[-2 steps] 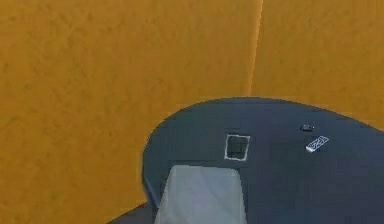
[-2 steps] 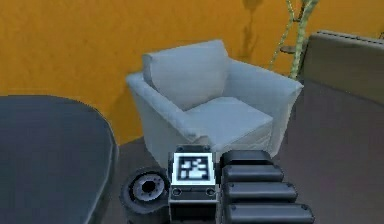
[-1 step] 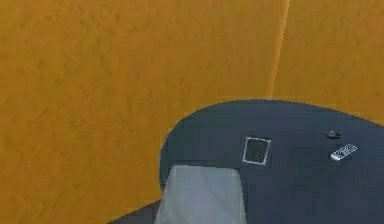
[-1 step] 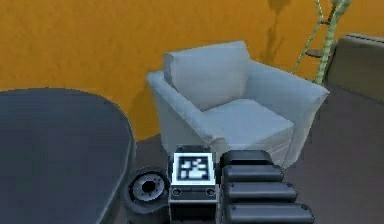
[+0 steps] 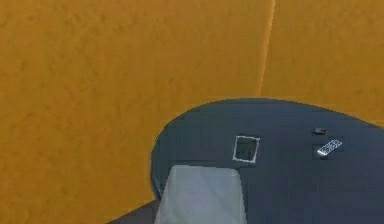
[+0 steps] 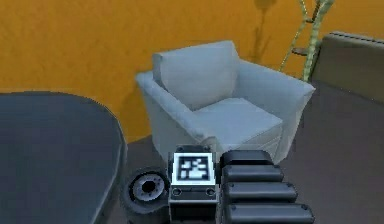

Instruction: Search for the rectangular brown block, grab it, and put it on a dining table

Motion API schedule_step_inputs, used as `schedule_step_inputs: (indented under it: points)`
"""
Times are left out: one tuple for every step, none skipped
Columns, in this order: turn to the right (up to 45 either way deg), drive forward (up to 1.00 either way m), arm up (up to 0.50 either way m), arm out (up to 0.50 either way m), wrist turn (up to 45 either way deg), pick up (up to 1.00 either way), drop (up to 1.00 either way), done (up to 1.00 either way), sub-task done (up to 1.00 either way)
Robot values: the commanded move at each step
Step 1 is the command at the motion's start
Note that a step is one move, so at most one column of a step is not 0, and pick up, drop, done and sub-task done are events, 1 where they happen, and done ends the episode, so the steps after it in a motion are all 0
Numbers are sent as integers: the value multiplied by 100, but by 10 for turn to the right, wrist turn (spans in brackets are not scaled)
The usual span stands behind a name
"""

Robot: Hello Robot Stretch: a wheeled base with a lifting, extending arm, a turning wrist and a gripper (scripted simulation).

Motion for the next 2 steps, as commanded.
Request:
schedule_step_inputs:
  points:
    - [-30, 0, 0, 0, 0, 0, 0, 0, 0]
    - [-330, 0, 0, 0, 0, 0, 0, 0, 0]
